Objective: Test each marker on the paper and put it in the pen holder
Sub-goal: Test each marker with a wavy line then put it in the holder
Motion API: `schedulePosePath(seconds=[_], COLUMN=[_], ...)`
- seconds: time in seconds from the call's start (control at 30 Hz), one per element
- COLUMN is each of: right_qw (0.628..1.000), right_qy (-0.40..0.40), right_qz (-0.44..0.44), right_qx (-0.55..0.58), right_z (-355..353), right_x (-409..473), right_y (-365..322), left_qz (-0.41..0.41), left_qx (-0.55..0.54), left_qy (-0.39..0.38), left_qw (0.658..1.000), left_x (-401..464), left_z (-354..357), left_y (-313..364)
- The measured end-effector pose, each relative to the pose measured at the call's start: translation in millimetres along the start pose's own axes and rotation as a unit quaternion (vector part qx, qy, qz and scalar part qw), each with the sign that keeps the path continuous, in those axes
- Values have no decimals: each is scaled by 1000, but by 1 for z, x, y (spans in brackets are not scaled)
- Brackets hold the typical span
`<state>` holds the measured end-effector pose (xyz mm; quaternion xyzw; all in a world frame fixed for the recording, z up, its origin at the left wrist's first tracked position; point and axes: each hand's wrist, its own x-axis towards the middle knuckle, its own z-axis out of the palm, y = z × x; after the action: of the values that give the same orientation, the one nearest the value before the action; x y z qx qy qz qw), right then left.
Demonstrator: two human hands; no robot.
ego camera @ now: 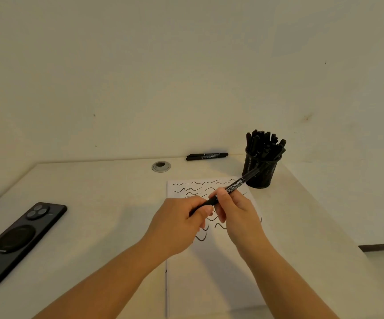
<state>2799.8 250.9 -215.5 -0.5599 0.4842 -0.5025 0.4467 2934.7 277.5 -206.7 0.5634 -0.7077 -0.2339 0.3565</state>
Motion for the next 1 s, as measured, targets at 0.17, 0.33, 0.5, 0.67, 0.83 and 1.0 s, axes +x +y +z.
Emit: schedulePosePath(seconds=[0.17,0.33,0.5,0.67,0.83,1.0], right_qw=[990,975,998,998,995,988], right_qy=[70,197,43,-25,-10,-61], right_qz=[76,78,25,4,4,-9], right_qx=[97,73,-27,-56,-103,-141], right_z=[12,-41,-38,-32,-34,-31], right_x=[-2,18,0,-12,-11,-13], right_y=[4,7,27,44,52,51], left_qz=[36,34,-10,-24,-41,-41], left_qx=[183,197,83,90,83,68], left_qy=[65,108,43,-5,-42,-40], left_qw=[980,974,996,996,995,996], left_x=[-8,-25,-11,2,0,-2], left_z=[-2,-20,-21,-1,6,5], left_y=[-1,-29,-45,-54,-68,-74])
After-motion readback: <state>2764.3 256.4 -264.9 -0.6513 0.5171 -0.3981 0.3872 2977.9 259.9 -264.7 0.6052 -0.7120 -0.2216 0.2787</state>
